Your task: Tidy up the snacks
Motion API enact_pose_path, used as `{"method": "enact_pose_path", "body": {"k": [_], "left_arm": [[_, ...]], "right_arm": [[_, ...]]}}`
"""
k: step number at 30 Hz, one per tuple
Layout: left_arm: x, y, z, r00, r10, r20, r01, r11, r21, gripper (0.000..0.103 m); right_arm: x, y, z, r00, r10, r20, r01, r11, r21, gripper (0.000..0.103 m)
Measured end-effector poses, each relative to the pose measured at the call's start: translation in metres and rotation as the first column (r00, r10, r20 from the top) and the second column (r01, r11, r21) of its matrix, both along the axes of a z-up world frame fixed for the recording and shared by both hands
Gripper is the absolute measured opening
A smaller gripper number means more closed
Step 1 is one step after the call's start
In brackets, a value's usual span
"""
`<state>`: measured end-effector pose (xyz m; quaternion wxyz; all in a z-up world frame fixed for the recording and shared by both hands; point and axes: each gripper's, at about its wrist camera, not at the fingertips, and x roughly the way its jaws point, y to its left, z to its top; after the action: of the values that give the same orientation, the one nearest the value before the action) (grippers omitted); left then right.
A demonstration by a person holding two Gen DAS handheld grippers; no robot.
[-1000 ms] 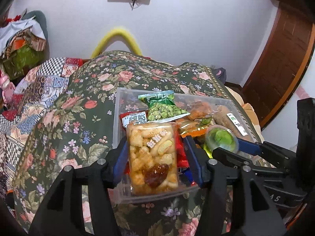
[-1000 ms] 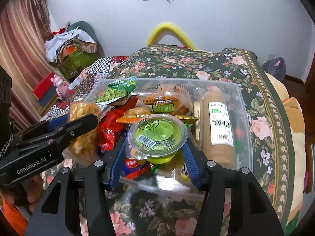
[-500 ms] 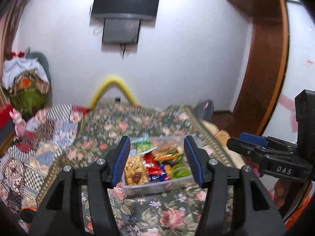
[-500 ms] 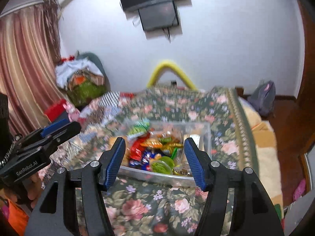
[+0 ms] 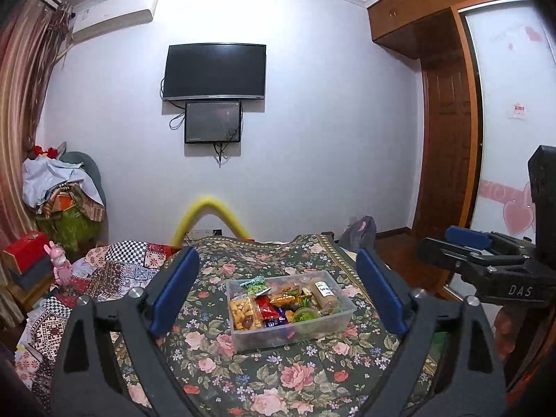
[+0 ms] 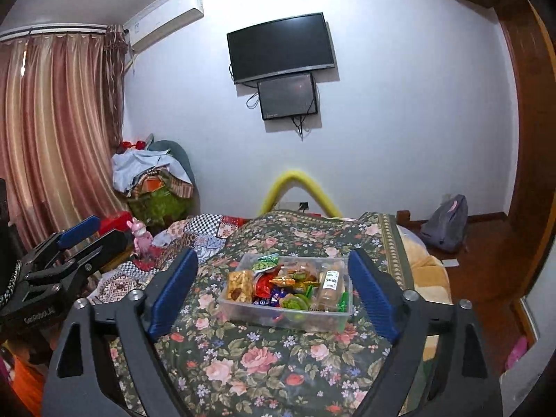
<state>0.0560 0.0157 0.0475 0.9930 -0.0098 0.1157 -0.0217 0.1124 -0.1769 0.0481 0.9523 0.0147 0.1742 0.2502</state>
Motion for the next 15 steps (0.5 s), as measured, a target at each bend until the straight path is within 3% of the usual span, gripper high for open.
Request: {"method": "enact_pose_path", "body": {"k": [3,15], "left_arm": [[-0.005,-0.002,-0.004,1.0,-0.005,-0.008,0.006,1.0,0.0,0.094],[-0.015,-0.004,-0.014,1.0,0.012,-0.011,-0.012,1.0,-0.015,0.098]], "right_arm": [[-0.006,0.003,-0.001,0.999,-0.029,0.031,0.03,0.999,-0.022,0.103],[-0.023,-0.004,-0.01,0.998,-0.053,0.04,0.054,0.998,-0.018,0.103]]}}
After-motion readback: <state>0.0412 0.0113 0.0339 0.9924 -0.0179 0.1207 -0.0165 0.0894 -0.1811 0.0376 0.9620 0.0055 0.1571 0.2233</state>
